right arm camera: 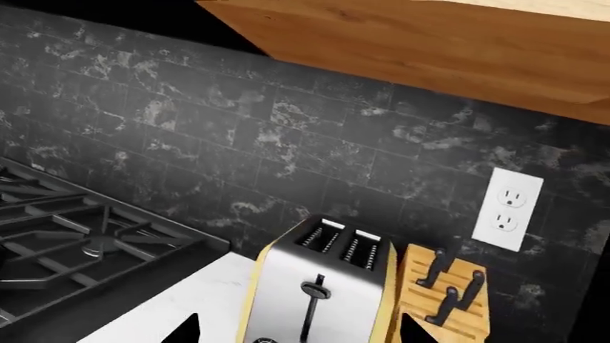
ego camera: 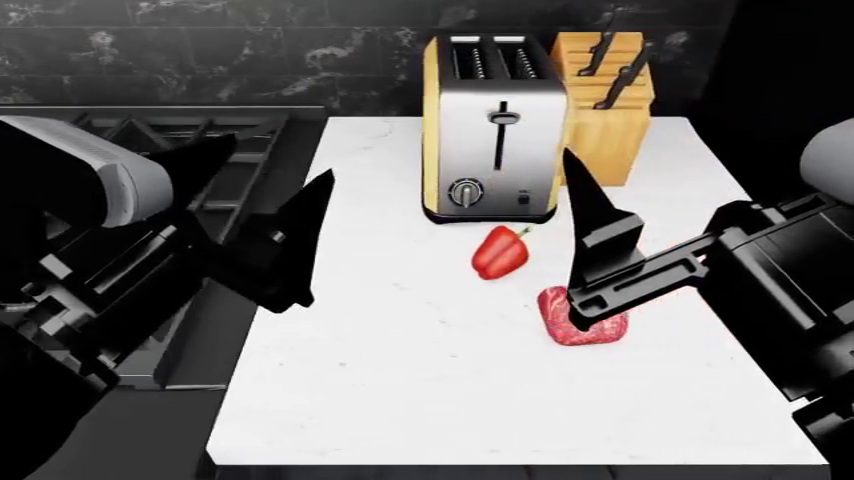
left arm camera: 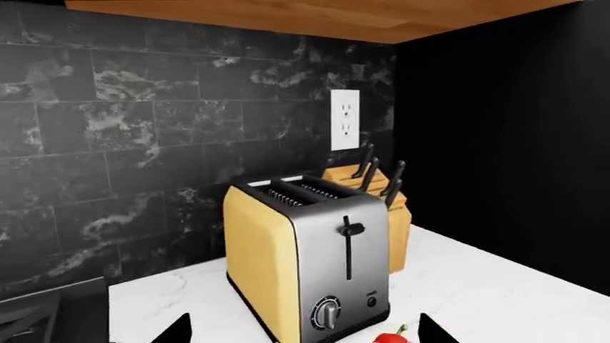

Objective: Place both pans onto different burners. Then place the bell pepper and the pork loin on different pans.

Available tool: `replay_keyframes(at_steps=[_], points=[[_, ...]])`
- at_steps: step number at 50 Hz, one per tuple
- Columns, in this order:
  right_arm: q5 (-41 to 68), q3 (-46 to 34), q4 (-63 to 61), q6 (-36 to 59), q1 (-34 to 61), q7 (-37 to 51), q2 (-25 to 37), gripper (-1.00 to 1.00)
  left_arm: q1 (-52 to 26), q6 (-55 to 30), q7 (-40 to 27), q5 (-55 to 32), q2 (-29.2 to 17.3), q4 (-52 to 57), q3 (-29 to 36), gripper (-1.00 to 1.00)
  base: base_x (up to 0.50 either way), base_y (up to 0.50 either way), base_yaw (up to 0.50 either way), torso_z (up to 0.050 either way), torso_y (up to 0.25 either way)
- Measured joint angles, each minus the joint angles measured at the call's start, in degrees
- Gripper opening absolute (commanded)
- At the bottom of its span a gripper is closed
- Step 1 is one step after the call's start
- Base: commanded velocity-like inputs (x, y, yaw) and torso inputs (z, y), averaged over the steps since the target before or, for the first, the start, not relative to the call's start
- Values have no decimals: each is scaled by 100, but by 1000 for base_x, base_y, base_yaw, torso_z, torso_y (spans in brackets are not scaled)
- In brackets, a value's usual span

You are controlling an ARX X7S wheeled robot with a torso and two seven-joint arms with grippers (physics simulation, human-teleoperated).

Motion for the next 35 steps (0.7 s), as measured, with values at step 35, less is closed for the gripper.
replay_keyframes(at_steps=[35], points=[[-90, -333, 114, 241, 141, -176, -150, 100, 129, 154, 139, 87, 137, -246, 54, 100, 0, -210, 0, 0, 0]])
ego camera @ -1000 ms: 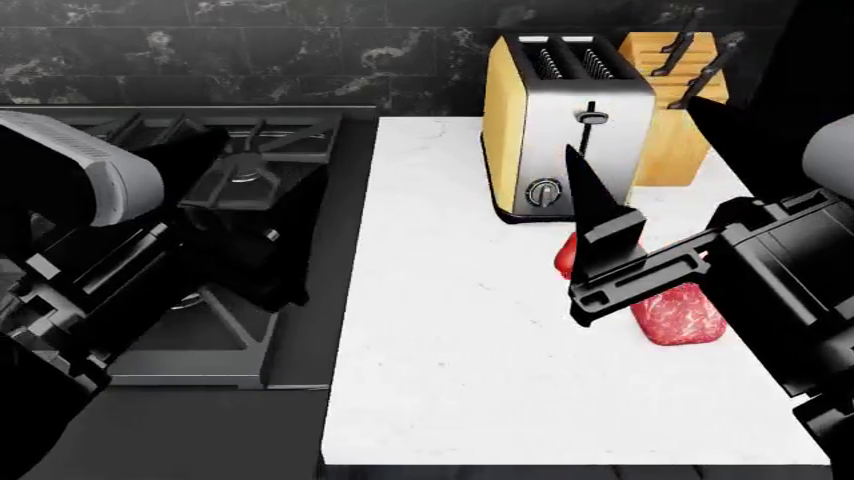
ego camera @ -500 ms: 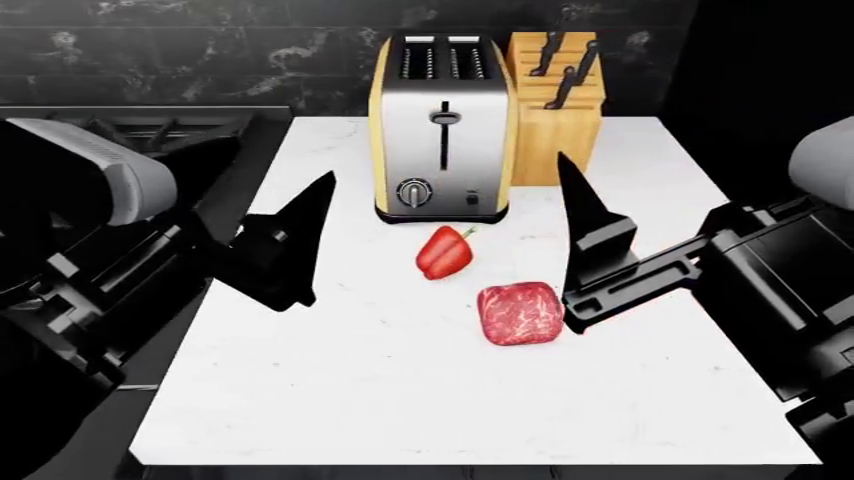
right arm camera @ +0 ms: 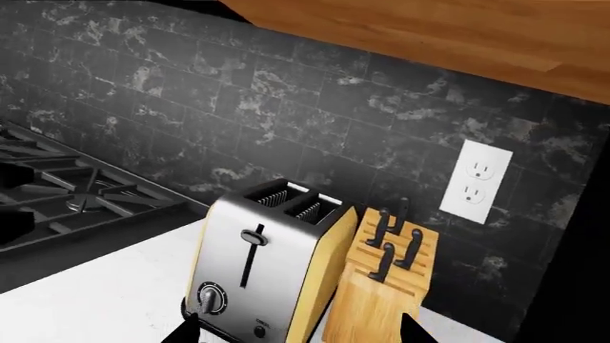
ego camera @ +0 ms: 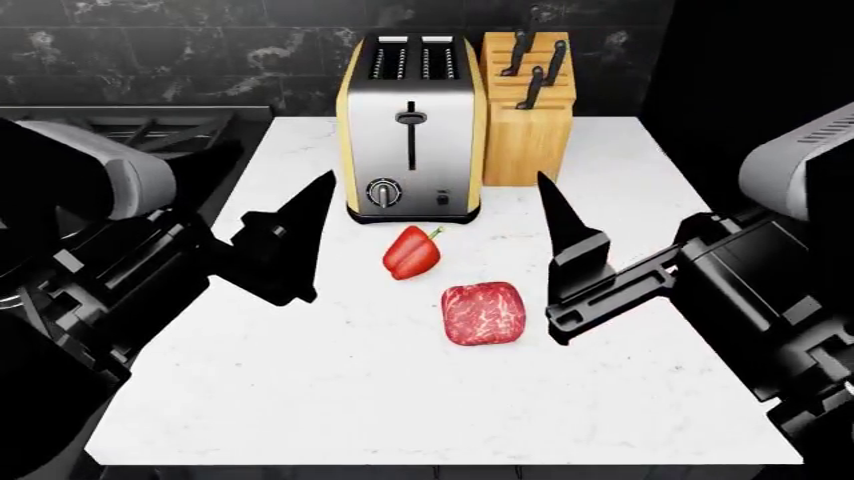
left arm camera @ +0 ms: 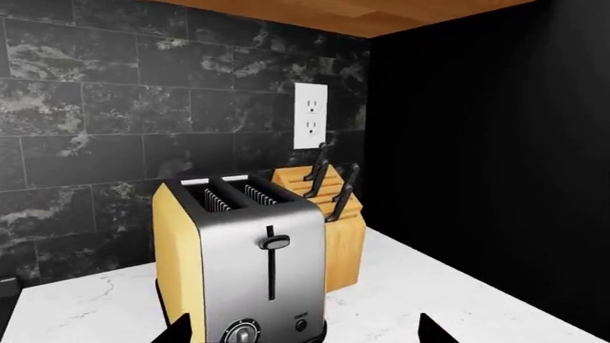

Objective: Place both pans onto different burners. Then place the bell pepper and the pork loin on different pans.

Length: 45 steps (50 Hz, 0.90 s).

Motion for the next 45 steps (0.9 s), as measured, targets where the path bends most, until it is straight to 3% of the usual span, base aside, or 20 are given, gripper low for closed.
replay_keyframes(at_steps=[11, 17, 31, 45], points=[[410, -257, 353, 155, 261, 86, -162, 100, 198, 170, 47, 54, 70, -4, -75, 100, 0, 0, 0, 0, 0], [516, -314, 690, 308, 495, -311, -124, 100, 293, 244, 108, 97, 116, -48, -83, 100, 0, 0, 0, 0, 0], [7, -718, 1883, 1053, 1464, -2165, -108, 100, 403, 342, 240, 227, 185, -209, -53, 100, 0, 0, 0, 0, 0], [-1847, -1893, 2943, 1150, 2576, -4872, -405, 100, 500, 415, 436, 394, 210, -330, 13, 100, 0, 0, 0, 0, 0]])
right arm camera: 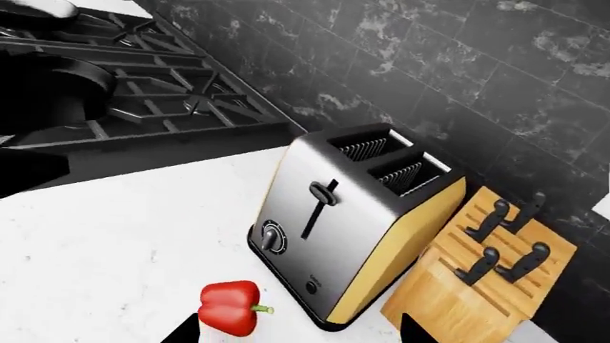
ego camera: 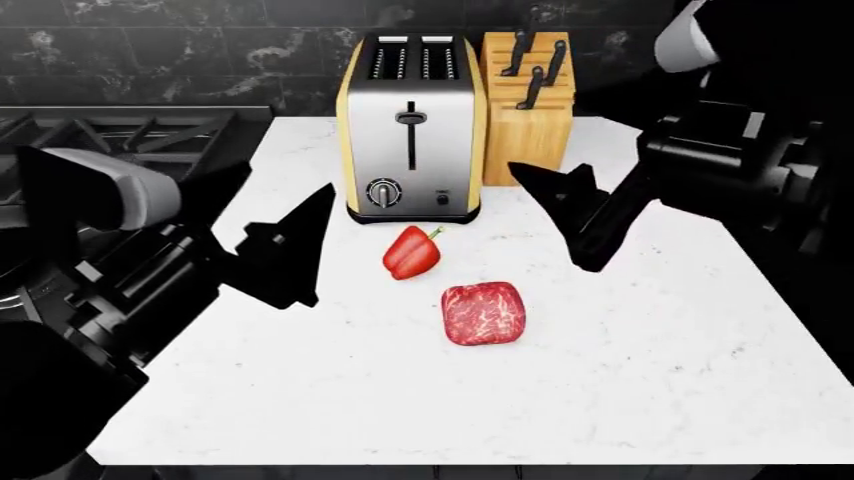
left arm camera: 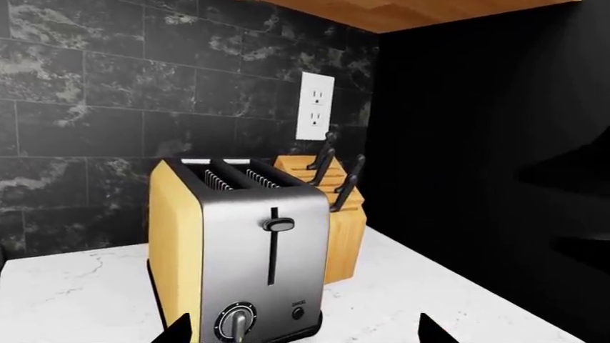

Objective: Place both pans onto different burners. Then place the bell pepper and the pork loin on different pans.

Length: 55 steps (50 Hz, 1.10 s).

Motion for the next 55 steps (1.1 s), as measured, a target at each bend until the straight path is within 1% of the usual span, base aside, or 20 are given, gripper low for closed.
replay_keyframes(at_steps=[10, 20, 28, 40, 55], points=[[-1292, -884, 957, -518, 472, -1697, -268, 100, 45, 41, 88, 89, -5, -63, 22, 100, 0, 0, 0, 0, 0], [-2065, -1569, 1513, -986, 769, -3021, -436, 100, 85, 80, 118, 130, -54, -94, -16, 100, 0, 0, 0, 0, 0], [-2496, -2023, 1935, -1290, 949, -3878, -591, 100, 93, 102, 152, 178, -56, -157, -4, 100, 0, 0, 0, 0, 0], [-2901, -2433, 2605, -1726, 1012, -4639, -920, 100, 86, 127, 200, 221, -38, -300, 18, 100, 0, 0, 0, 0, 0], [-3032, -2597, 3086, -2185, 780, -5010, -1196, 100, 79, 140, 238, 234, -12, -419, 55, 100, 0, 0, 0, 0, 0]])
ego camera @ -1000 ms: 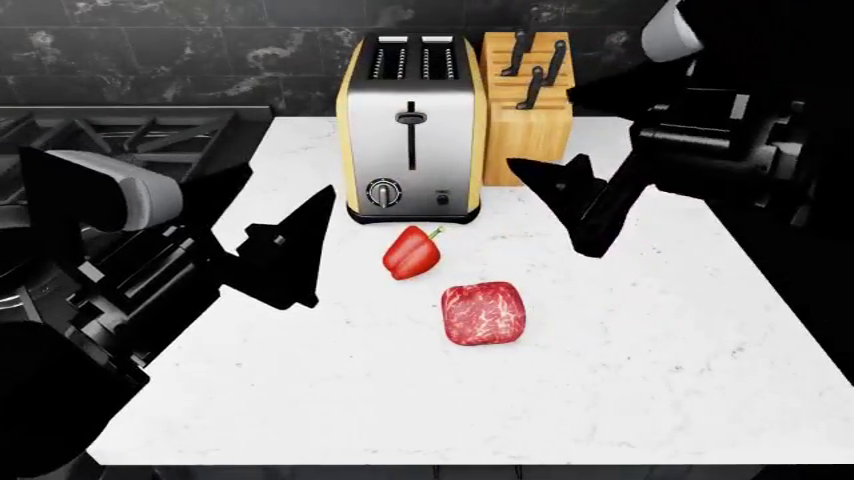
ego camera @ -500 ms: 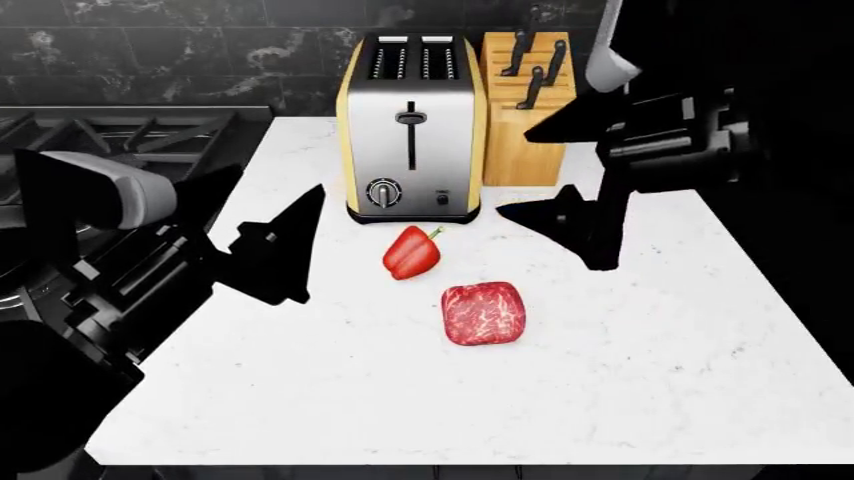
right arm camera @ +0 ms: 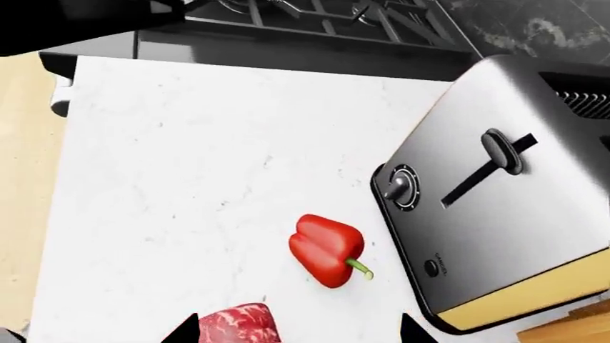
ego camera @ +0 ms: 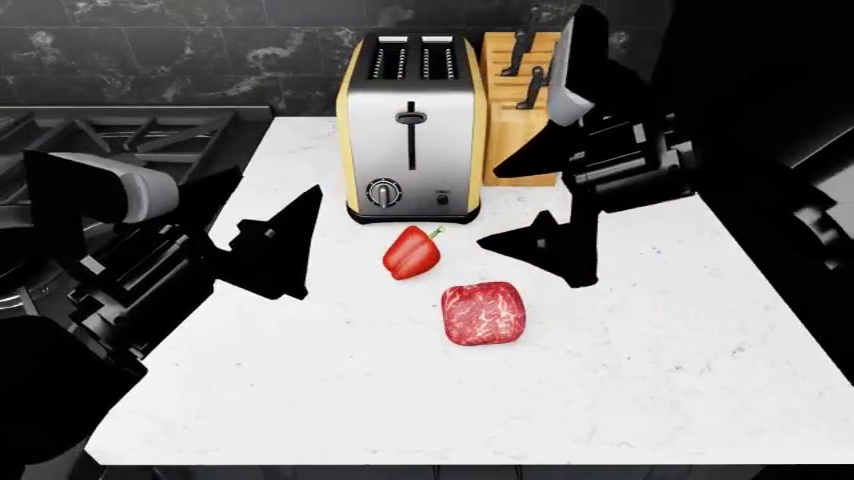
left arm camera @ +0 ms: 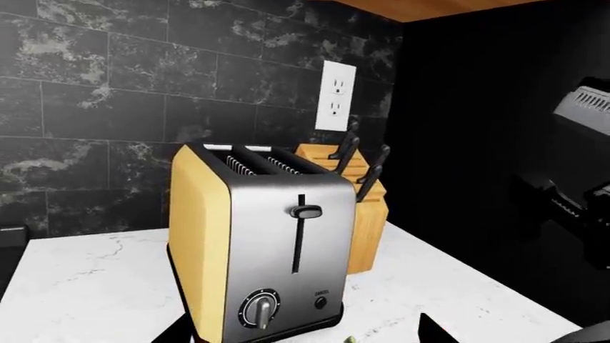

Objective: Place both pans onto different burners. Then place the bell pepper and the pork loin on different pans.

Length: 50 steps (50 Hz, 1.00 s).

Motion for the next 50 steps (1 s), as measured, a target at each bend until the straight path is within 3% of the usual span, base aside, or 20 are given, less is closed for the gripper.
replay_keyframes(at_steps=[50], points=[[-196, -591, 638, -369, -547, -638, -446, 100, -19, 101, -3, -133, 78, -219, -34, 100, 0, 0, 0, 0, 0]])
